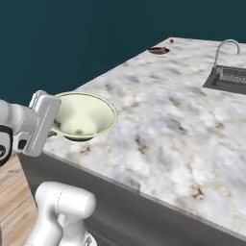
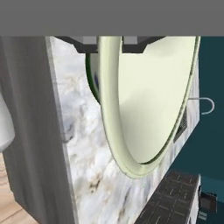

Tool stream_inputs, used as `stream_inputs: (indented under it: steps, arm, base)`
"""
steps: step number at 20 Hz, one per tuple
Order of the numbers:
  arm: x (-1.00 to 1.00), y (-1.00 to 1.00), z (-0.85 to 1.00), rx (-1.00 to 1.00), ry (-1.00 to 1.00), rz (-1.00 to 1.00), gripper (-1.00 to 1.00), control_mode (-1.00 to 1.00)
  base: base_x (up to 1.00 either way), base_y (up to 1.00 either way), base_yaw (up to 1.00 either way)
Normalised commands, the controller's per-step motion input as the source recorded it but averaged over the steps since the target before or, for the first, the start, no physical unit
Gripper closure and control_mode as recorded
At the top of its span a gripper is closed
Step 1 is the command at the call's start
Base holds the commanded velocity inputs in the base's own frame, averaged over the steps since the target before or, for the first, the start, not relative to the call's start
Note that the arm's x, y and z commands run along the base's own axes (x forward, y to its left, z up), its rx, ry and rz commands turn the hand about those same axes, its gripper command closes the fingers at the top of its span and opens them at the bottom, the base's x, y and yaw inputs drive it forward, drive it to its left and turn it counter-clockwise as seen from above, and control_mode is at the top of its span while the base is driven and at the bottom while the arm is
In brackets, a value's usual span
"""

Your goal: Take the smaller bowl and place it next to the appetizer plate on the dining counter , and place the larger bowl next to the plate with cooked food.

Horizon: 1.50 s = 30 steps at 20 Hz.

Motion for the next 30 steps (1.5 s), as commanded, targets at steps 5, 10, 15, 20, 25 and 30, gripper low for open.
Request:
stream_inputs:
  steps: [5,10,15,20,25,30]
  arm:
    - [0.00,0.00,0.00,0.00,0.00,0.00,1.00,1.00]
    - [0.00,0.00,0.00,0.00,0.00,0.00,1.00,1.00]
    - [0.00,0.00,0.00,0.00,0.00,0.00,1.00,1.00]
    - [0.00,0.00,0.00,0.00,0.00,0.00,1.00,1.00]
    - [0.00,0.00,0.00,0.00,0.00,0.00,1.00,1.00]
    - [0.00,0.00,0.00,0.00,0.00,0.00,1.00,1.00]
  base:
    - [0.28,1.00,-0.20]
    - [0.24,1.00,-0.17]
    - [0.22,1.00,-0.14]
    - [0.14,1.00,-0.20]
    - [0.08,1.00,-0.29]
    - [0.35,1.00,-0.44]
